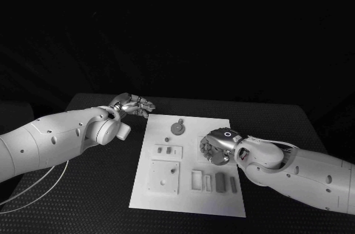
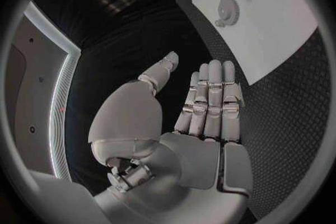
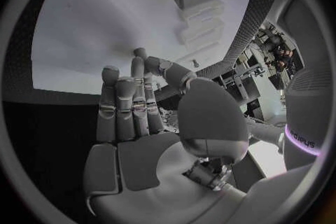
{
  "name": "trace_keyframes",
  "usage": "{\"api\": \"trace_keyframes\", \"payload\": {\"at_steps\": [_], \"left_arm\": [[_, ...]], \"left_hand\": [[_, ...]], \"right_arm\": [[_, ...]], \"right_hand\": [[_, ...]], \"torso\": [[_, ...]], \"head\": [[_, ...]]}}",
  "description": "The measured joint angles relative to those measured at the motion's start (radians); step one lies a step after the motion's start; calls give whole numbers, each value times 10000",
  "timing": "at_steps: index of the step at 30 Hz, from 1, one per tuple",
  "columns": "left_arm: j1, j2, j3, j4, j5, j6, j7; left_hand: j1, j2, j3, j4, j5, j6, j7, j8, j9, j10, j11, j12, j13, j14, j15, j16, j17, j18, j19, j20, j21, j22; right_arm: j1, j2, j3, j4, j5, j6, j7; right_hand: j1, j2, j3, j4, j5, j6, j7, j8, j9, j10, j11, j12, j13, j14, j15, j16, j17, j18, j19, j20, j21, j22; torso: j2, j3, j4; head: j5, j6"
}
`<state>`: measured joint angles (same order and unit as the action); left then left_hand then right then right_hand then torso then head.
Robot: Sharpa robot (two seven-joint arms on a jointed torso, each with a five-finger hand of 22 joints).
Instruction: Assemble the parts on the task board
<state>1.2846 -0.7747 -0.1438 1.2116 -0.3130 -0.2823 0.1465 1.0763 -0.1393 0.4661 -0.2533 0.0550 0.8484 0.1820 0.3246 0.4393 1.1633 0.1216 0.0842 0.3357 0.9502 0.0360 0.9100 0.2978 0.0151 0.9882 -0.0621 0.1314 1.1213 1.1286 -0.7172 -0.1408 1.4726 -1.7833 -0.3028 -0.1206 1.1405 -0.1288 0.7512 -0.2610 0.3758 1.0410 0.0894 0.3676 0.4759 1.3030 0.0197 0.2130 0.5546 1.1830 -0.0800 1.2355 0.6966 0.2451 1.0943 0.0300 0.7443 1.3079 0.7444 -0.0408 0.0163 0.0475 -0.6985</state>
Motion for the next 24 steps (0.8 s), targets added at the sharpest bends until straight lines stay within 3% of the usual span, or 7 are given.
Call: {"api": "trace_keyframes", "payload": {"at_steps": [9, 13, 15, 18, 24], "left_arm": [[0, 6, 0, -14, 0, 1, 0], [0, 15, 0, -19, 1, 1, 0], [0, 23, 0, -20, 1, 1, 0], [0, 28, 0, -26, 1, 2, 0], [0, 31, 0, -38, 1, 3, -4]], "left_hand": [[0, 0, 0, 0, 0, 0, 0, 0, 0, 0, 0, 0, 1, 0, 0, 0, 9, 0, 0, 0, 0, 0], [0, 0, 0, 0, 0, 0, 0, 0, 0, 0, 0, 0, 8, 0, 0, 0, 9, 0, 0, 0, 0, 0], [0, 0, 0, 0, 0, 0, 0, 0, 0, 0, 0, 0, 8, 0, 0, 0, 9, 0, 29, 29, 0, 0], [0, 0, 0, 0, 0, 0, 0, 0, 0, 0, 0, 0, 8, 0, 0, 0, 17, 0, 35, 35, 0, 0], [0, 0, 0, 0, 0, 0, 0, 0, 0, 0, 0, 0, 7, 0, 0, 0, 17, 0, 35, 34, -39, 0]], "right_arm": [[-3, -97, 43, 78, 270, -148, 105], [-4, -175, 162, 178, 451, -168, 166], [0, -203, 256, 220, 557, -173, 190], [42, -225, 392, 253, 722, -178, 221], [169, -329, 548, 349, 1077, -125, 301]], "right_hand": [[2, 2, 1, -1, -1, 0, 0, 0, -6, 0, 0, 37, 19, 0, -4, -1, -1, 12, 22, 1, 0, 0], [12, 11, 26, -27, -2, -1, 1, 0, -7, 0, 0, 39, 20, -1, -5, -1, -2, 18, 22, 1, 0, -1], [177, 144, 38, -40, -3, -1, 1, 0, -8, 1, 1, 45, 24, -4, -8, -1, -2, 37, 22, 1, -1, -1], [209, 128, 37, -40, -4, -2, 1, 0, -8, 1, 1, 45, 24, -4, -8, -2, -3, 36, 22, 2, 0, -1], [206, 131, 36, -42, -11, -3, 2, 0, -8, 1, 2, 45, 24, -5, -8, -2, 7, 36, 21, 2, -1, -1]], "torso": [[0, 0, 4], [0, 0, -3], [0, 0, -7], [0, 0, -7], [0, 0, -7]], "head": [[-5, 21], [4, 23], [6, 26], [7, 36], [13, 44]]}}
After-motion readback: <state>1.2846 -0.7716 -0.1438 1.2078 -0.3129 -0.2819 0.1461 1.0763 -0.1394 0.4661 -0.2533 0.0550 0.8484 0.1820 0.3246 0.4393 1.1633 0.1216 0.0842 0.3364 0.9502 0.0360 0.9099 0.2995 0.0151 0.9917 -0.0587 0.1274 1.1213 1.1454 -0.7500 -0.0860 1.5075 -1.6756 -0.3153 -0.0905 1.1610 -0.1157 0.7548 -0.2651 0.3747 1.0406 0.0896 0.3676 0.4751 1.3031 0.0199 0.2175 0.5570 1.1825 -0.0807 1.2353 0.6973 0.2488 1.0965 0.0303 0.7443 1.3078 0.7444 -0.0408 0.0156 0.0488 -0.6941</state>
